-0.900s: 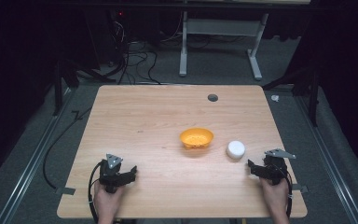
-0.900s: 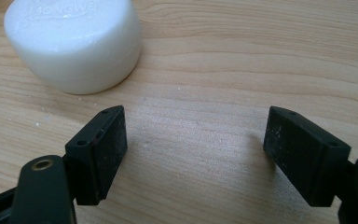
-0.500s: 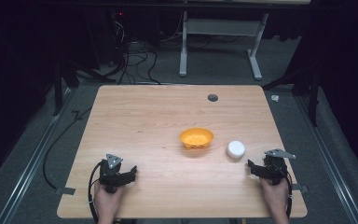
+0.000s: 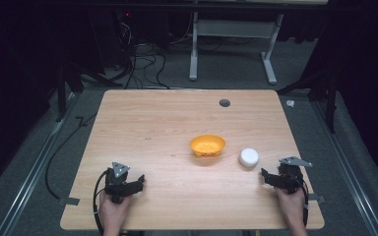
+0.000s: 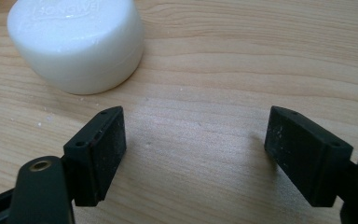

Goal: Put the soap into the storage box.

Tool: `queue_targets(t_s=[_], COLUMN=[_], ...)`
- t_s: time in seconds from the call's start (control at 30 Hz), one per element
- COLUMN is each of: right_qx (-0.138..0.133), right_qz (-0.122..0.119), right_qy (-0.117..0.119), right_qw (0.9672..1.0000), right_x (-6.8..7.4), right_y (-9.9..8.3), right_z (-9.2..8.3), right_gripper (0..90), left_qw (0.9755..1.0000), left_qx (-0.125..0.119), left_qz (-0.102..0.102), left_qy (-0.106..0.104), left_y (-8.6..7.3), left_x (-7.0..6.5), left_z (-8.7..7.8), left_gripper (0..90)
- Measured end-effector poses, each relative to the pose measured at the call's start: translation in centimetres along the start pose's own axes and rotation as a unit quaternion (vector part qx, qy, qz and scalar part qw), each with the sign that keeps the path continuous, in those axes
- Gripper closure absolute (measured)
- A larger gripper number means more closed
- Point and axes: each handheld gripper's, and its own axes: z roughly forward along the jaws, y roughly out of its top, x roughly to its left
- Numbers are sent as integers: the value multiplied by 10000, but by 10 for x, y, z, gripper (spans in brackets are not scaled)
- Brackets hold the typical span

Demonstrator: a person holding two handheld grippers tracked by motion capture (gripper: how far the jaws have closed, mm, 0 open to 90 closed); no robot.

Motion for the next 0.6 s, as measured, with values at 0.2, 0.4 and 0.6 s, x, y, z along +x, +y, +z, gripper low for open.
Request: queue_targets(t_s=[0.2, 0.4, 0.6], right_qx=[8, 42, -7], right_qz=[-29, -47, -40], right_qy=[43, 62, 148], right_qw=[10000, 10000, 9999], right_x=[0, 2, 4], right_y=[0, -1, -3], right_z=[0, -1, -8], right_gripper=[189, 191, 192], left_qw=[10000, 10000, 10000], left_qx=[-1, 1, 0], left_qz=[-1, 0, 0], left_qy=[0, 0, 1], left_y=[0, 0, 0], left_x=[0, 0, 0], left_z=[0, 0, 0], left_gripper=[198, 198, 198])
